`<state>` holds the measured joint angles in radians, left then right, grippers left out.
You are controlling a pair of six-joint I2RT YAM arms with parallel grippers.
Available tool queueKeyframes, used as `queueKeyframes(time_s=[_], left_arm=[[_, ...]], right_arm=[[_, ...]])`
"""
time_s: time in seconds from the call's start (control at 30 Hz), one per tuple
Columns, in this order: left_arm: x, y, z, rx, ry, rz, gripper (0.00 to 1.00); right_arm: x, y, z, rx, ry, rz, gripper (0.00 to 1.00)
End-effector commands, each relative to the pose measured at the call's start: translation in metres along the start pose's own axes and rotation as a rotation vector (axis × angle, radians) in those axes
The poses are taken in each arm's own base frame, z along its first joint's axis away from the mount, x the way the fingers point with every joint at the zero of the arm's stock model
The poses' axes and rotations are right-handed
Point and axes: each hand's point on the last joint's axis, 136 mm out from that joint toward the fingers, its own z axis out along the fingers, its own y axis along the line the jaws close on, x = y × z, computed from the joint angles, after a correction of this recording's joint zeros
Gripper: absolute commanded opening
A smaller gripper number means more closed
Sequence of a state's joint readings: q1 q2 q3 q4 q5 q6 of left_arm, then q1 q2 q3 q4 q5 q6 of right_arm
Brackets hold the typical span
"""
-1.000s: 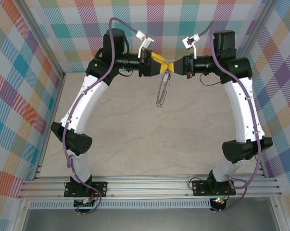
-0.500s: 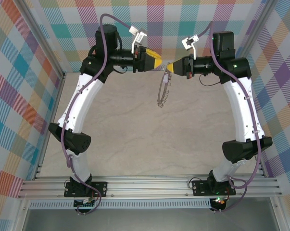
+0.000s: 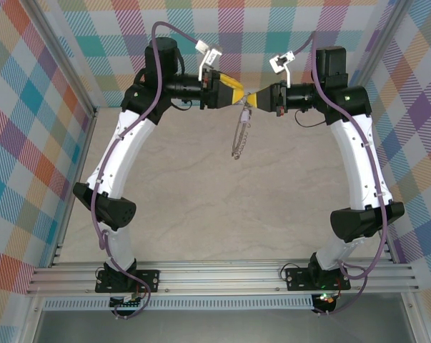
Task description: Put the keys on the keyring
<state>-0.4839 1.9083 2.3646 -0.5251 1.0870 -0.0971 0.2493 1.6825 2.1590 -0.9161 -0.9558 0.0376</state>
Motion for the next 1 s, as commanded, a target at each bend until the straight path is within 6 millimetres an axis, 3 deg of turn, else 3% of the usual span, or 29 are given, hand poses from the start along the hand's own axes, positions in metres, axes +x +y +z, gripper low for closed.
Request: queueKeyframes(time_s=[0.0,0.97], left_arm=[[-0.003,-0.005,0.001,0.006,-0.002,0.005,0.41],[0.022,0.014,0.012,0.002,0.048,-0.065,0.41]], right_arm=[[-0.007,0.021,-0.007,-0.044,-0.027,-0.055,0.0],[-0.012,0.024,-0.01,-0.038,-0.05,-0.073,0.0]])
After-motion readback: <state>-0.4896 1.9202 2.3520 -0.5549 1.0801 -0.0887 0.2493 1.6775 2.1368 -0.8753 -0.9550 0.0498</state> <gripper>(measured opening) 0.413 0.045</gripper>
